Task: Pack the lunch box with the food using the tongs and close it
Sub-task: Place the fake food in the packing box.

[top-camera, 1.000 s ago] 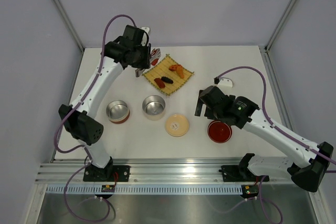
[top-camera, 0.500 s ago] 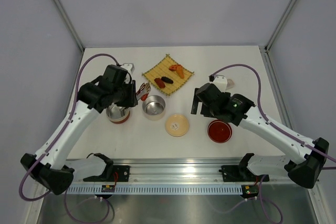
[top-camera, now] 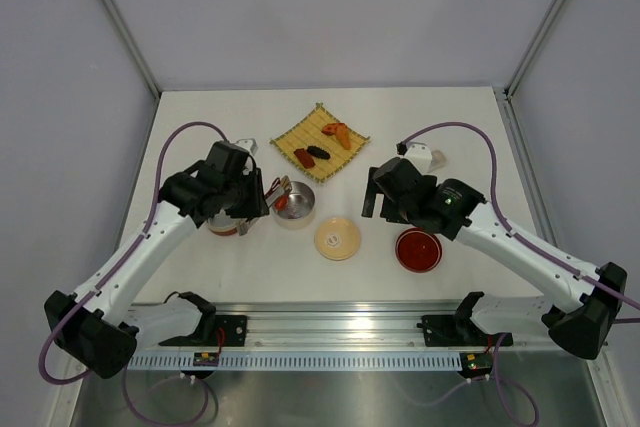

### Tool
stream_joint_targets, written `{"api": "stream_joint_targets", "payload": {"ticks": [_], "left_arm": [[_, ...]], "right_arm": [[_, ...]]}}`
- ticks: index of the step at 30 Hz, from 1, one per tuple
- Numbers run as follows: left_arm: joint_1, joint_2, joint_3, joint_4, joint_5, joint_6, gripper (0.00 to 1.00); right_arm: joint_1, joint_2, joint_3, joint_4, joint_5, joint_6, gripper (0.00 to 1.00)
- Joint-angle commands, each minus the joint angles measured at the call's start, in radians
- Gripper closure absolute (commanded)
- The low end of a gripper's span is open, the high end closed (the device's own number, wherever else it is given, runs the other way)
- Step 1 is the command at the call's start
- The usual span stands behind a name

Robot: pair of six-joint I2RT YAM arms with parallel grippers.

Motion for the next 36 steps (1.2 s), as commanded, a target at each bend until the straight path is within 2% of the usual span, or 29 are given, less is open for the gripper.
{"api": "stream_joint_targets", "payload": {"ticks": [1, 6, 10, 15, 21, 31, 36], "left_arm": [[-0.001, -0.008, -0.018, 0.113, 0.013, -0.023, 1.00], [0.001, -0.001, -0.042, 0.145, 0.036, -0.029, 1.00], [-0.001, 0.007, -0.048, 0.141, 0.002, -0.027, 0.99], [-0.001, 0.021, -0.012, 0.090, -0.016, -0.020, 0.66], [-0.007, 0.012, 0.030, 0.057, -0.045, -0.012, 0.53], [-0.007, 0.005, 0.086, 0.044, -0.033, -0.009, 0.53], [-0.007, 0.071, 0.139, 0.072, -0.012, 0.000, 0.54]], "right_arm": [[0.004, -0.035, 0.012, 0.002, 0.019, 0.017, 0.00], [0.004, -0.047, 0.008, -0.016, 0.024, 0.030, 0.00], [0.005, -0.048, 0.006, -0.015, 0.025, 0.030, 0.01], [0.004, -0.034, 0.009, -0.005, 0.019, 0.028, 0.01], [0.004, -0.021, 0.014, 0.004, 0.013, 0.023, 0.00], [0.004, -0.021, 0.008, 0.007, 0.011, 0.025, 0.00], [0.004, -0.020, 0.006, 0.008, 0.011, 0.028, 0.01]]}}
